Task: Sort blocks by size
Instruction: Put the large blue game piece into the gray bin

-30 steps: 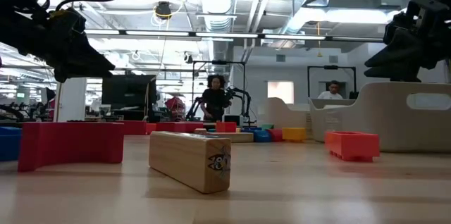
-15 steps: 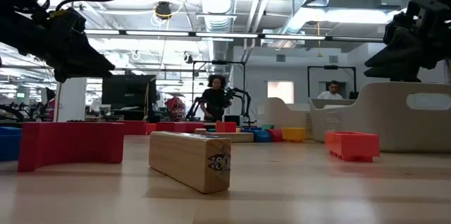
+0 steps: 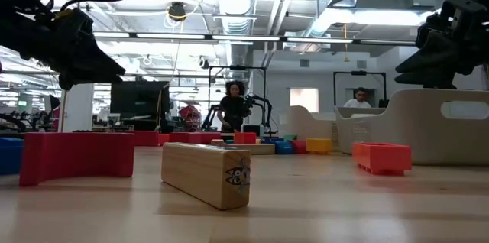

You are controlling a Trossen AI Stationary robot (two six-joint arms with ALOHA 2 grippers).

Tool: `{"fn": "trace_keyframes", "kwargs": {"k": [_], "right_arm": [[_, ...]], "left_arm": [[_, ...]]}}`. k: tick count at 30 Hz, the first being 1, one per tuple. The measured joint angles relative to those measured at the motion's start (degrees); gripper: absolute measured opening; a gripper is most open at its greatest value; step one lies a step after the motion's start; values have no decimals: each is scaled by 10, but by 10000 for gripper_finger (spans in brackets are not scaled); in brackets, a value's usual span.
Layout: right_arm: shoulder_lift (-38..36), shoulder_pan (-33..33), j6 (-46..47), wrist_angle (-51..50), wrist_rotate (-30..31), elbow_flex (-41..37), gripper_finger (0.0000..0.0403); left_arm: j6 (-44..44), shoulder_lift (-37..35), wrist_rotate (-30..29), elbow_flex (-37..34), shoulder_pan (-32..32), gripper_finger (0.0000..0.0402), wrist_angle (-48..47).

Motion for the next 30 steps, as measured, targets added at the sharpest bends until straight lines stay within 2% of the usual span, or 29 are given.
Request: {"fn": "trace_keyframes", "kwargs": {"k": [4,8,14,21,25,30], "right_arm": [[0,0,0,0,0,0,118],[0,0,0,0,0,0,118],[0,0,0,0,0,0,118],[0,-1,16,8,2,0,118],[0,-1,32,30,1,0,118],[0,-1,-13,54,3,-1,118]], "left_arm": [[-81,0,0,0,0,153,7],[-106,0,0,0,0,153,6],[-100,0,0,1,0,153,-5],[9,0,-4,2,0,153,-13],[23,0,-2,3,0,153,-26],[-2,0,-2,3,0,153,-20]]}}
